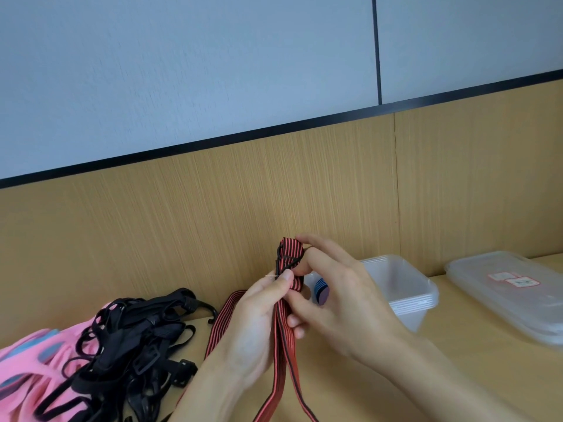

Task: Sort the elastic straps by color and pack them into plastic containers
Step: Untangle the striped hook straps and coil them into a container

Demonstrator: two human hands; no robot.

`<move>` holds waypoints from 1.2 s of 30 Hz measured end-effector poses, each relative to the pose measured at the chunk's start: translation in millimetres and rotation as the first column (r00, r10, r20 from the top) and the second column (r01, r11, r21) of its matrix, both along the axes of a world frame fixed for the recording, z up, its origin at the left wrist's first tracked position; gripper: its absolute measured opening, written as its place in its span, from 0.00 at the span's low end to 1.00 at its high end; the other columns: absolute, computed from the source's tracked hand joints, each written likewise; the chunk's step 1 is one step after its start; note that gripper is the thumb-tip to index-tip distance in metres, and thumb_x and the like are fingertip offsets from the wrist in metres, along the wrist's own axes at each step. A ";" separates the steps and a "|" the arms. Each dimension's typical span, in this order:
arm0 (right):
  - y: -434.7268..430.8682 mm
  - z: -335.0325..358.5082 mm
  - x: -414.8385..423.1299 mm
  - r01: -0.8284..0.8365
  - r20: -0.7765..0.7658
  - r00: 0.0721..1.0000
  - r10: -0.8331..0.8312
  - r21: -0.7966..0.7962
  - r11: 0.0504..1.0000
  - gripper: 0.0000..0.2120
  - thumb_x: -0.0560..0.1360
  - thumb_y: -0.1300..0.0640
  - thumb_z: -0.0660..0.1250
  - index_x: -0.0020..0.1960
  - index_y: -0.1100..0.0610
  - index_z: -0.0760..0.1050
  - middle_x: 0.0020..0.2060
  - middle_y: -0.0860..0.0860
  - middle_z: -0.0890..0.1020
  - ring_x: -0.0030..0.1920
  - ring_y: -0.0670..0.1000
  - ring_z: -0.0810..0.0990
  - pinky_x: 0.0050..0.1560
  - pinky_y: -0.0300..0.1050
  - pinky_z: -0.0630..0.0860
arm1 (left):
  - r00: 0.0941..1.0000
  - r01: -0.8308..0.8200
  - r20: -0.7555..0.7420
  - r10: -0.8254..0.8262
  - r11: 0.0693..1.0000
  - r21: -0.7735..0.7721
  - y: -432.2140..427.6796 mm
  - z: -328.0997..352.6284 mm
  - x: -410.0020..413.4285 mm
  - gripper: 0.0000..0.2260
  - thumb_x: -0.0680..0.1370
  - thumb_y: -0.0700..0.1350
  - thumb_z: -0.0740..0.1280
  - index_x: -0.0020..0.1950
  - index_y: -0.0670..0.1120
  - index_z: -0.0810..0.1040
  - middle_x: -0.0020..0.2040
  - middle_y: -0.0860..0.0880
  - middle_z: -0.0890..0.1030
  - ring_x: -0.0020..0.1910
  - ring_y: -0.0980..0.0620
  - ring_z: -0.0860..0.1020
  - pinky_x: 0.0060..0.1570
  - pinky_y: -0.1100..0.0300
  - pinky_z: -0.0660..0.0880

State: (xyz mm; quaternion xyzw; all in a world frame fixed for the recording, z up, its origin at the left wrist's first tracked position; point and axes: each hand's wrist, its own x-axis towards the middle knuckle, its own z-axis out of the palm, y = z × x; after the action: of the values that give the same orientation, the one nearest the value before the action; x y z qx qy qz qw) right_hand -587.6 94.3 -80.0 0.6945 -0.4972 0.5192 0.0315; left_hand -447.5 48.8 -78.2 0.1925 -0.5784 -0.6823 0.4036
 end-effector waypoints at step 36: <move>-3.0 2.1 -5.5 0.099 0.248 0.966 -0.075 -0.086 0.991 0.15 0.77 0.56 0.73 0.62 0.49 0.77 0.46 0.37 0.81 0.48 0.44 0.81 0.53 0.36 0.74 | 0.964 0.262 0.015 -0.265 0.958 0.117 -23.2 -9.4 6.3 0.20 0.80 0.58 0.64 0.41 0.43 0.76 0.32 0.48 0.64 0.25 0.55 0.65 0.23 0.64 0.59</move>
State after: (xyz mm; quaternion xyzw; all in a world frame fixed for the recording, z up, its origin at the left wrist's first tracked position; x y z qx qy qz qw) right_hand -593.1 91.2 -77.9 0.6002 -0.5015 0.6225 0.0266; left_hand -441.2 25.6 -87.6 0.1470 -0.5652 -0.7587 0.2887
